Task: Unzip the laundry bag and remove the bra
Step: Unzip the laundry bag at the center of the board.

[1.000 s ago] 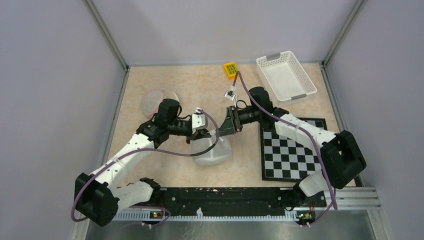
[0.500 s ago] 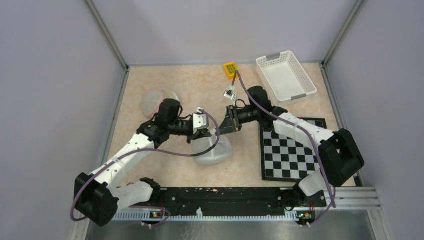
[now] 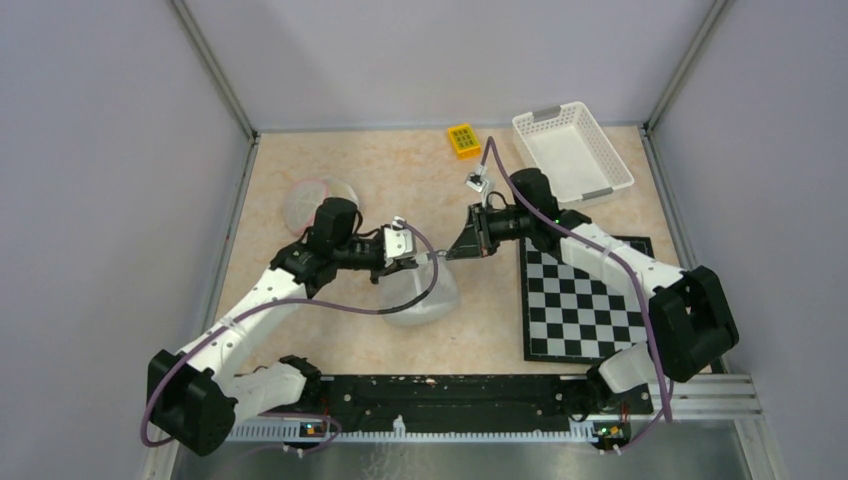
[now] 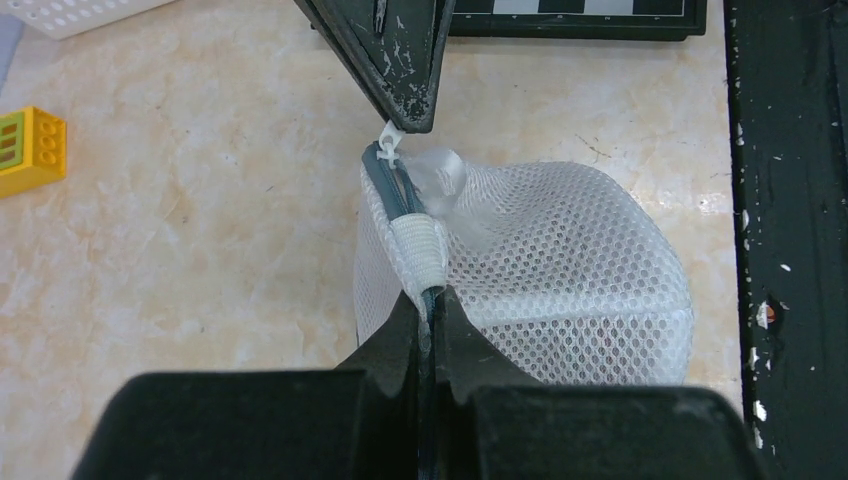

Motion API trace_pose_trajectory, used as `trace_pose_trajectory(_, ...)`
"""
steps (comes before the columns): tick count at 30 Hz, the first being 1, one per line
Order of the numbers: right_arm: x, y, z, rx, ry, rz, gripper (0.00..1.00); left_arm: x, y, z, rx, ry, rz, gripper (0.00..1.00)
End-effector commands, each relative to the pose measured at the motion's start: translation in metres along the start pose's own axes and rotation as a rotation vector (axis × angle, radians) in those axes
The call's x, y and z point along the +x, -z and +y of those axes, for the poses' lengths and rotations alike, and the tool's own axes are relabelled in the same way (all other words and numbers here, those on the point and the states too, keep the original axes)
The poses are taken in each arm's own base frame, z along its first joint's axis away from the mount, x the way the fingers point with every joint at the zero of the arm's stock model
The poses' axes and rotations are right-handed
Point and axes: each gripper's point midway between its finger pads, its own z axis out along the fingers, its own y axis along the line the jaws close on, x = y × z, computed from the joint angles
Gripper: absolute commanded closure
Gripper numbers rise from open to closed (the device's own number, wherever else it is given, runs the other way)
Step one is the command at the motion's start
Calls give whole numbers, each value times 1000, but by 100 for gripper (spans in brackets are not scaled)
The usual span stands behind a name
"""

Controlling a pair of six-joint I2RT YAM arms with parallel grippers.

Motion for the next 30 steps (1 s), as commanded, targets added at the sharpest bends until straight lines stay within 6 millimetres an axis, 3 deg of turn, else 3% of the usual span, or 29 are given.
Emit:
trace_pose_trajectory(1, -19, 10, -4, 64, 77, -59, 100, -15, 6, 7, -14, -84, -30, 100)
trace_pose_trajectory(11, -26, 8, -7, 77, 99, -82, 100, -24, 5, 14, -9, -177, -45, 100)
trace_pose_trajectory(17, -44, 12, 14, 14, 168, -103, 100, -52, 16, 35, -125, -455, -106, 100)
trace_pose_trajectory(21, -41, 11, 21, -26, 183, -95, 100, -60, 16, 42, -141, -541, -117, 100)
trace_pose_trajectory(23, -36, 8, 18, -29, 184, -89, 100, -50, 12, 36, -109, -572, -101, 97)
trace_pose_trajectory(30, -6, -12, -13, -18, 157, -28, 100, 14, 5, 10, -25, -580, 32, 66)
